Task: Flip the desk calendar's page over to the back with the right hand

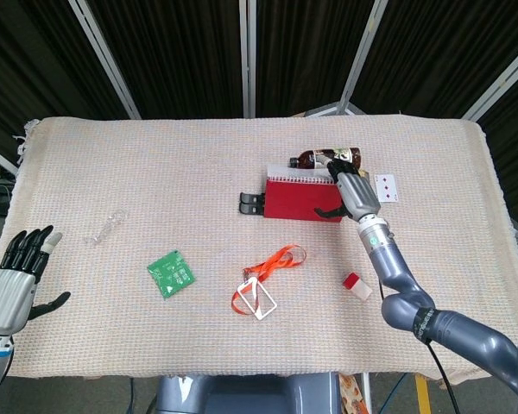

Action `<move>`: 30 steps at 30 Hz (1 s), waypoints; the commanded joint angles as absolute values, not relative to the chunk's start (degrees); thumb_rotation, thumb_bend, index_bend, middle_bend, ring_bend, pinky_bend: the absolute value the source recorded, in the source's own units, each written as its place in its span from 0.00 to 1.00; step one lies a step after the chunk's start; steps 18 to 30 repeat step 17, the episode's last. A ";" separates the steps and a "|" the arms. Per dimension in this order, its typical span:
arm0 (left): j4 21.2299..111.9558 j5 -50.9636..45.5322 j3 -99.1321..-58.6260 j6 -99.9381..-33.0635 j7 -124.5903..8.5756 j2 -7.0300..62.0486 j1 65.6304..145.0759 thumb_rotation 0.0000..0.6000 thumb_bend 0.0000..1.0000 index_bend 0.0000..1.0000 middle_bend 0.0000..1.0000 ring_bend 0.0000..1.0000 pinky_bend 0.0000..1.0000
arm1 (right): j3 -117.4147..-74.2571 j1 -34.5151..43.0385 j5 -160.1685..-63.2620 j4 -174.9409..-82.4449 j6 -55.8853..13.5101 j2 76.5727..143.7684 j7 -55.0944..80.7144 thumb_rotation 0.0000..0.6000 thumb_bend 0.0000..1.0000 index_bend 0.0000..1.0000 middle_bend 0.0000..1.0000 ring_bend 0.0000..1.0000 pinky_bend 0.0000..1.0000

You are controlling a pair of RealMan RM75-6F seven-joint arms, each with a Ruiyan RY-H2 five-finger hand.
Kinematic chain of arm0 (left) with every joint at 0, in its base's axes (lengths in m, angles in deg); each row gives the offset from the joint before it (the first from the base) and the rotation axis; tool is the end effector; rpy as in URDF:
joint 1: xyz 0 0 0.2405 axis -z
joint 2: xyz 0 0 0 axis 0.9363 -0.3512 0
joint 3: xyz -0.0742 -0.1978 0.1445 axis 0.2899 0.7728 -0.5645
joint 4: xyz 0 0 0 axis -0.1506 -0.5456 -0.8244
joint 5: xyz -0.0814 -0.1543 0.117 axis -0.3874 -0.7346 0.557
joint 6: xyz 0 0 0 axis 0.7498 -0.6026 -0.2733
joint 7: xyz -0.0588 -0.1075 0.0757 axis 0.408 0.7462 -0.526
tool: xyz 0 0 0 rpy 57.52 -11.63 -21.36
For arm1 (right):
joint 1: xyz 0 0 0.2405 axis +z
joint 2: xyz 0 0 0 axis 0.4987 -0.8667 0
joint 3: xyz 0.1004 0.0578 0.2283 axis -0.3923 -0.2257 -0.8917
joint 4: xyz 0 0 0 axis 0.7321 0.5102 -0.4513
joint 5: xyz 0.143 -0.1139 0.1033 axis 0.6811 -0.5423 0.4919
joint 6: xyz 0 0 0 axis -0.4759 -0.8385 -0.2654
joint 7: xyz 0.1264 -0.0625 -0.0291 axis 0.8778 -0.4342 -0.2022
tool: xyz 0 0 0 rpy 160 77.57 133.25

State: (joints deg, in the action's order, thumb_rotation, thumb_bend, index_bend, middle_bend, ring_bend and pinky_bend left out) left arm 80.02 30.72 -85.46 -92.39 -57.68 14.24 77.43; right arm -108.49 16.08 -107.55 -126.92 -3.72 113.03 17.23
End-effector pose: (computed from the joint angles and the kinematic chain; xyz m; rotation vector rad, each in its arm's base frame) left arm -0.2902 0.1917 0.1364 -1.5025 -0.7485 -1.0586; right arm -0.1508 -0.4305 0.0461 1.4974 -1.2883 1.2086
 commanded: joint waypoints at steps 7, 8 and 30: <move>79.43 30.21 -85.31 -92.69 -56.85 14.11 77.21 1.00 0.07 0.00 0.00 0.00 0.00 | -100.70 4.57 -128.95 -137.76 -27.85 104.53 13.45 1.00 0.15 0.06 0.02 0.00 0.00; 79.37 30.27 -85.38 -92.72 -56.98 14.16 77.17 1.00 0.07 0.00 0.00 0.00 0.00 | -99.18 2.82 -130.33 -138.41 -30.05 103.58 11.41 1.00 0.15 0.05 0.01 0.00 0.00; 78.69 31.96 -86.82 -93.26 -60.22 15.48 76.48 1.00 0.07 0.00 0.00 0.00 0.00 | -88.49 -14.59 -134.76 -134.24 -48.17 101.76 3.83 1.00 0.15 0.00 0.00 0.00 0.00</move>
